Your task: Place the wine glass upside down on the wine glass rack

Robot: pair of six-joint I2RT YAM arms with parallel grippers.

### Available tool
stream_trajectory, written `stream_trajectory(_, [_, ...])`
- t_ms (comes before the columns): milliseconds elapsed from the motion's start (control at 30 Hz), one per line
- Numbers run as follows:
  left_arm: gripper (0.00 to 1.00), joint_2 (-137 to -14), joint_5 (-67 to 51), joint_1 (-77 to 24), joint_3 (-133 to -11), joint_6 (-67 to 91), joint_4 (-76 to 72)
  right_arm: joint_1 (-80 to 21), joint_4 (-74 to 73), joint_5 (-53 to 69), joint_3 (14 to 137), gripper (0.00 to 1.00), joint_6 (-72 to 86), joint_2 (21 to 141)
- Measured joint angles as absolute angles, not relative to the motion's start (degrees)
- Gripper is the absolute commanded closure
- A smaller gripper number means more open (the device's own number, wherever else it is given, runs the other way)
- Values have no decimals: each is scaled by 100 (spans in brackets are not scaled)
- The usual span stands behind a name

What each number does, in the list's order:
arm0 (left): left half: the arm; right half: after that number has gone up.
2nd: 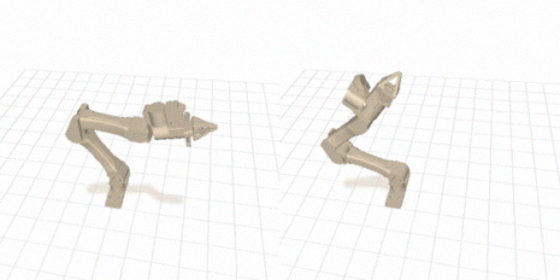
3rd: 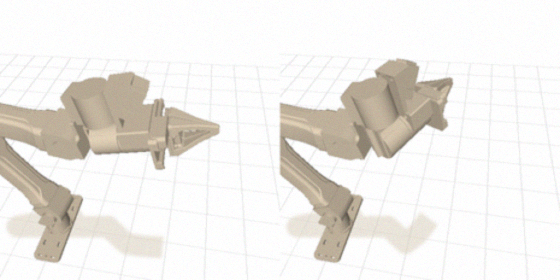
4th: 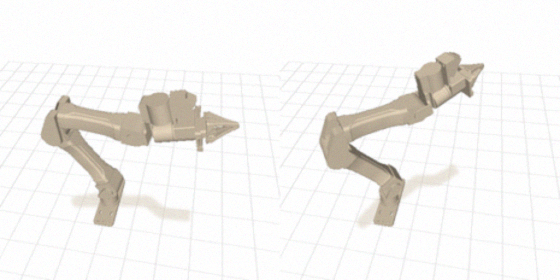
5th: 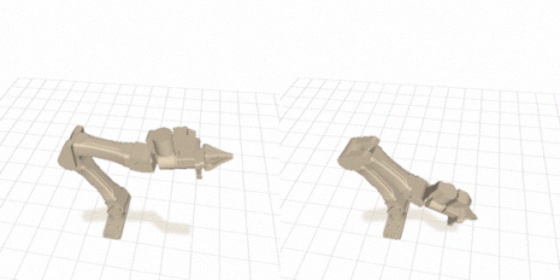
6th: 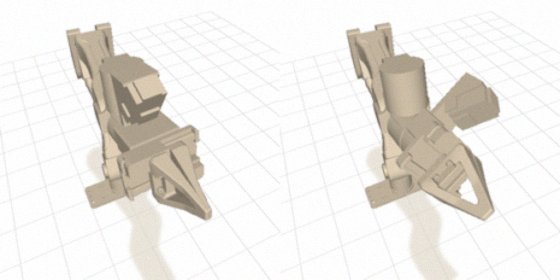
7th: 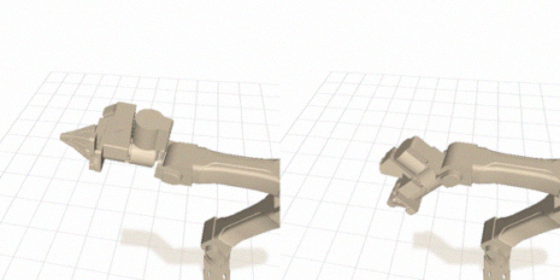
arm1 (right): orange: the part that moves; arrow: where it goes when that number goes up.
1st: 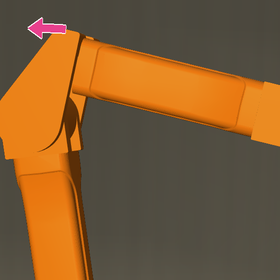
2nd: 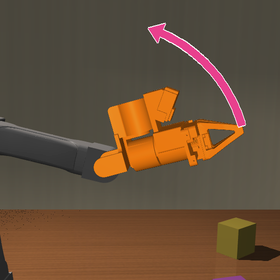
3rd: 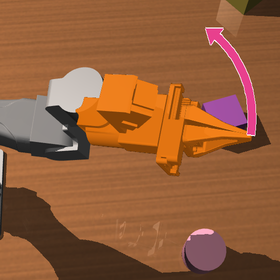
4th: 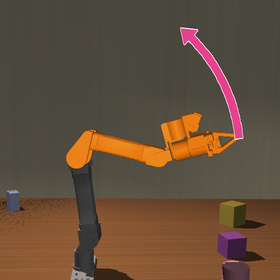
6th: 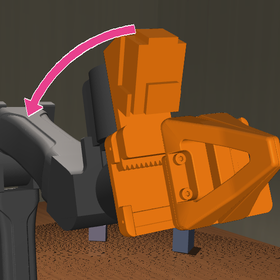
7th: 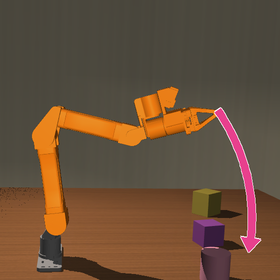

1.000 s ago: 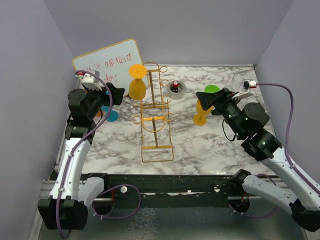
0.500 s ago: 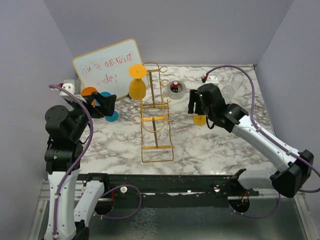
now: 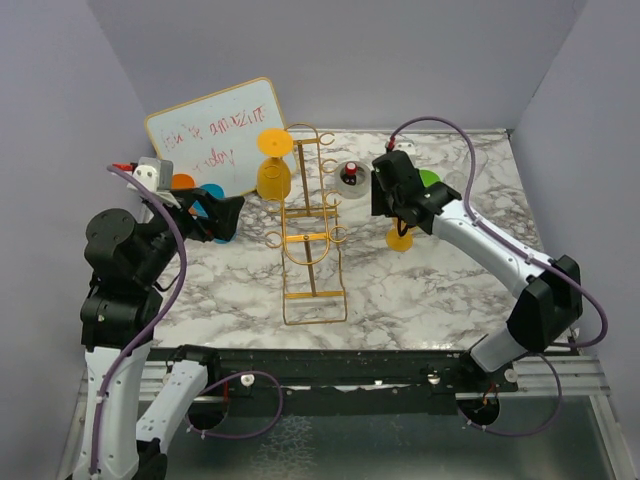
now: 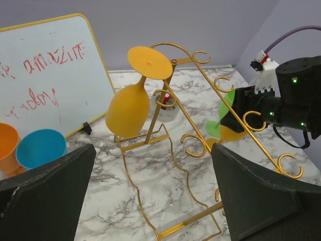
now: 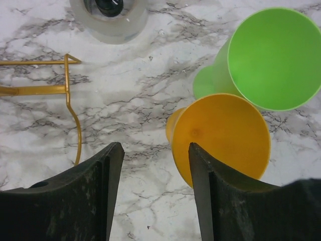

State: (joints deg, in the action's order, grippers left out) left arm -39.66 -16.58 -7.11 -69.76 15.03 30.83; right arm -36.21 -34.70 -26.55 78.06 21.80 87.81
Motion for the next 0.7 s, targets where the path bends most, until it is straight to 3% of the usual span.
stream_trajectory(100, [1,-4007,-1660,-770,-6976,1424,3146,-3575,-3485,-2672,7800,48,2182,8995])
stream_trajectory(267, [1,-4071,-1691,-829,-6976,1293,3153,-3564,-3474,-2672,7784,79,2117,9174])
stream_trajectory(433, [1,-4123,-1809,-838,-6973,1256,3142,-3562,-3317,-2687,7640,96,1970,9161])
stream_trajectory(700, [1,-4407,-2320,-838,-7083,1402,3048,-3562,-2969,-2596,7188,99,1789,8635])
